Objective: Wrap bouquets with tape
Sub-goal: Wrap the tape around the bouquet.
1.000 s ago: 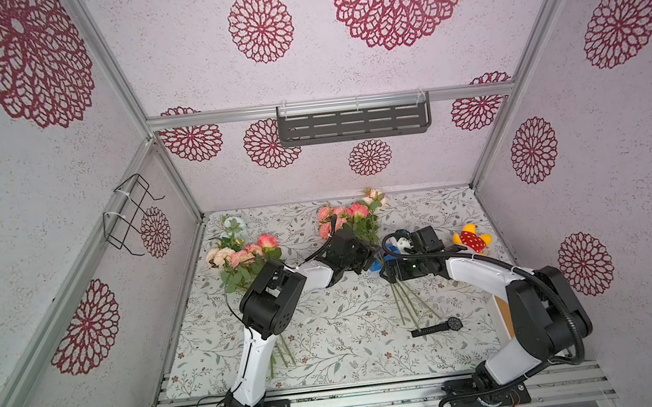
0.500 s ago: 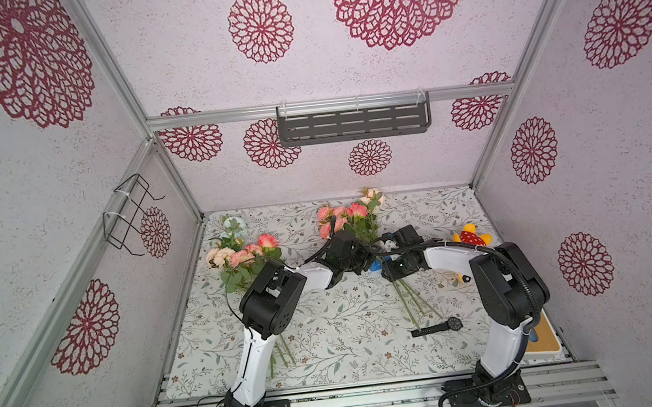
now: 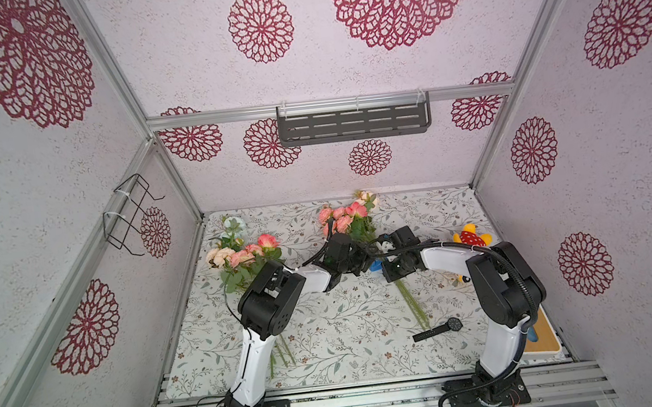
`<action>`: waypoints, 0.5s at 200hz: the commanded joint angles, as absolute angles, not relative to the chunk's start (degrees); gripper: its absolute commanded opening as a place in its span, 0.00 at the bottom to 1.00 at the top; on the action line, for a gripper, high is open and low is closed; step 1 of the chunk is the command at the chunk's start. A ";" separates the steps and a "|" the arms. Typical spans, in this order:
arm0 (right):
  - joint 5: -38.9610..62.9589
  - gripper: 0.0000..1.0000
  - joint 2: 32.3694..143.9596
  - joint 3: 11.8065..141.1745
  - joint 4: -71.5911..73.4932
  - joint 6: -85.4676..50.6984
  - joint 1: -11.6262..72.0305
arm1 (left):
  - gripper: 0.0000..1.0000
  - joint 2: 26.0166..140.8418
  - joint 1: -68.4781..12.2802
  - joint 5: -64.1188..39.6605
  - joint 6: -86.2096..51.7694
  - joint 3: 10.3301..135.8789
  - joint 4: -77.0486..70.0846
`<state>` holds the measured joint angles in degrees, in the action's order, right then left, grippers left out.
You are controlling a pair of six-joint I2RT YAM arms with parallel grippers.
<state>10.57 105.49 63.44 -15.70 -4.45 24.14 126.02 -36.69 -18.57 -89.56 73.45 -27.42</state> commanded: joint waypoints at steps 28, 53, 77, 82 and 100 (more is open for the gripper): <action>17.48 0.00 99.05 67.23 -19.12 -4.15 23.95 | 0.46 126.54 -35.77 -17.40 -89.52 73.66 -23.37; 18.39 0.00 98.44 67.30 -19.31 -4.73 23.95 | 0.47 126.16 -35.86 -16.81 -89.04 73.82 -22.94; 20.27 0.00 97.85 66.18 -17.99 -5.44 24.32 | 0.51 126.19 -35.86 -16.80 -87.07 75.47 -21.17; 20.45 0.00 97.67 65.96 -17.78 -5.65 24.55 | 0.52 126.35 -35.86 -16.94 -86.62 75.96 -20.65; 20.56 0.00 97.73 65.82 -17.51 -5.95 25.28 | 0.53 127.17 -36.24 -17.71 -86.30 77.28 -19.88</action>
<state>17.98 101.75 65.30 -20.01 -5.08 24.49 126.02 -36.58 -18.55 -87.96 75.72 -24.62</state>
